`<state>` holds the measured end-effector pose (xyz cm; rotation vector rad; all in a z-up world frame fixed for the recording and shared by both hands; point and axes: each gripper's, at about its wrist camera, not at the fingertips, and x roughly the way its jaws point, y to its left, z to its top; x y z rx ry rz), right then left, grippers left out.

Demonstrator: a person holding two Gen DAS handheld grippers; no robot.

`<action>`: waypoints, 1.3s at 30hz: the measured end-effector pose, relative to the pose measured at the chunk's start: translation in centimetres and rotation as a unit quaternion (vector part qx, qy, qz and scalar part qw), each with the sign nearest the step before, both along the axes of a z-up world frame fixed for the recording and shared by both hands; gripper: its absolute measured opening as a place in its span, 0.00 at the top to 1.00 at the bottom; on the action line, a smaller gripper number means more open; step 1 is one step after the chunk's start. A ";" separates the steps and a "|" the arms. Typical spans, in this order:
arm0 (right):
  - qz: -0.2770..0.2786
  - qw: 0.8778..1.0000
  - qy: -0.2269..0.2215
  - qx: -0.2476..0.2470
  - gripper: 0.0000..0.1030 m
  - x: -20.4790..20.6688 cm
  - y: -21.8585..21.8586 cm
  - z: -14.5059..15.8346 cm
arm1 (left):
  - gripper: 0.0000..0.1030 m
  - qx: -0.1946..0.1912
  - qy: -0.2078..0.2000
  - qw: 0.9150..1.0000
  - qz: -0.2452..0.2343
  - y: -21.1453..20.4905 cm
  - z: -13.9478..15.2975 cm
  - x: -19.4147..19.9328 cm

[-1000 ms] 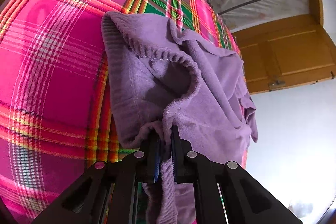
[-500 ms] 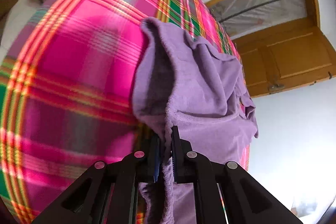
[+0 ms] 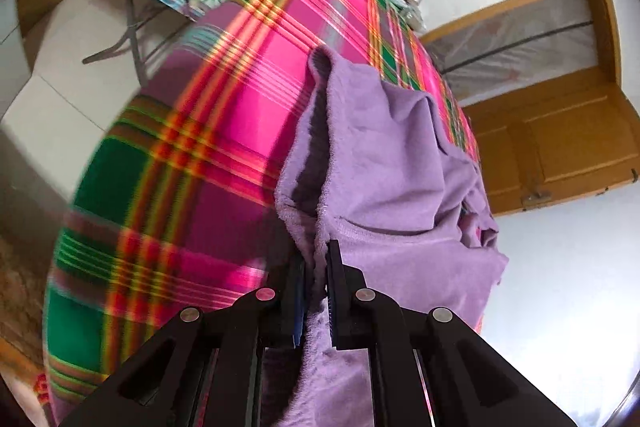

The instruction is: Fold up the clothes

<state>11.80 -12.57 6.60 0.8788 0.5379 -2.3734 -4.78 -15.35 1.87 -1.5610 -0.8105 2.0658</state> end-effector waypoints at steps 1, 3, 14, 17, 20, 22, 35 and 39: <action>-0.001 1.000 0.003 0.004 0.99 0.5 -0.4 -0.1 | 0.91 -0.001 0.000 1.000 0.004 -0.3 0.0 0.0; -0.006 1.000 0.001 0.003 0.99 1.0 -0.7 -0.3 | 0.91 -0.004 -0.001 1.000 0.011 -1.0 -0.1 0.0; -0.079 0.996 -0.002 -0.046 0.98 1.5 5.3 1.3 | 0.91 -0.008 -0.011 0.999 0.032 -1.1 -0.3 0.1; -0.110 0.992 0.001 -0.057 0.98 2.1 8.4 1.3 | 0.91 -0.026 -0.002 0.999 0.047 -1.6 -0.1 0.1; -0.163 0.985 0.004 -0.063 0.98 2.7 12.0 1.5 | 0.95 -0.048 0.001 0.996 0.081 -3.0 0.1 0.2; -0.208 0.975 0.005 -0.073 0.98 3.2 15.1 2.2 | 0.94 -0.050 0.005 0.995 0.089 -3.4 0.4 0.6; -0.493 0.864 -0.013 -0.104 0.81 9.0 36.4 1.8 | 0.83 -0.075 0.074 0.994 0.026 2.2 4.5 6.0; -0.508 0.853 -0.020 -0.119 0.67 9.0 40.4 0.7 | 0.78 -0.079 0.087 0.993 -0.010 5.6 4.9 7.6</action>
